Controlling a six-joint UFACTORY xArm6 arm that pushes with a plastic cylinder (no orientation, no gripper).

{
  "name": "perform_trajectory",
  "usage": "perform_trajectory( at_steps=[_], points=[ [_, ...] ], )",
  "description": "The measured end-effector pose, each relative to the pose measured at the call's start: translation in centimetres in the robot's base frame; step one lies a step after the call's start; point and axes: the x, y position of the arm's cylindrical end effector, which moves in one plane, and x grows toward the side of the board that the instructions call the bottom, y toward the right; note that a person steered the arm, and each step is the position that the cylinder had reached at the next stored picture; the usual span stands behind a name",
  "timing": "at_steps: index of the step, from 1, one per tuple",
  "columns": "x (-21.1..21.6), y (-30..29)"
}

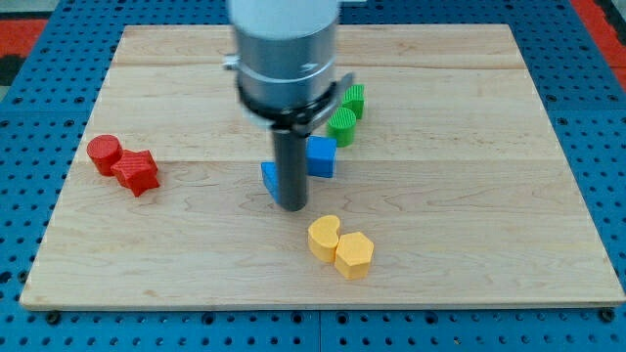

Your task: Slide the yellow hexagon towards bottom left

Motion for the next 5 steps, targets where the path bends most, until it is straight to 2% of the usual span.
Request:
perform_trajectory(
  at_steps=[2,3,4,5],
  points=[
    [0.5,11.0],
    [6.2,14.8],
    [8.6,10.6],
    [3.5,6.3]
  ],
)
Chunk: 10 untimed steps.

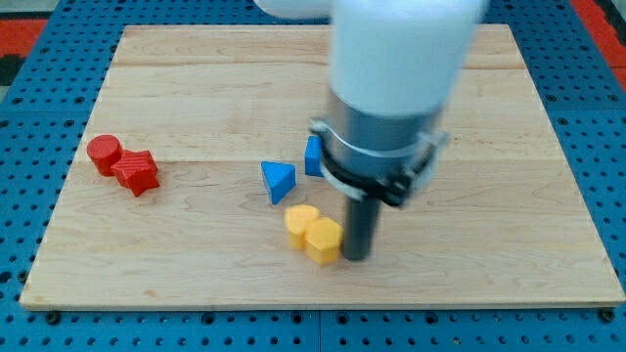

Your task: Slide the yellow hexagon towards bottom left

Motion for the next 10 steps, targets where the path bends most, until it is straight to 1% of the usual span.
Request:
perform_trajectory(
  at_steps=[2,3,4,5,6,7,8,9,10],
  points=[
    [-2.1,-6.8],
    [-4.4,-10.3],
    [-3.1,-12.2],
    [0.1,-11.0],
    [0.4,-8.1],
    [-0.5,-6.6],
    [0.2,-0.2],
    [4.0,-1.5],
    [4.5,-7.1]
  ],
)
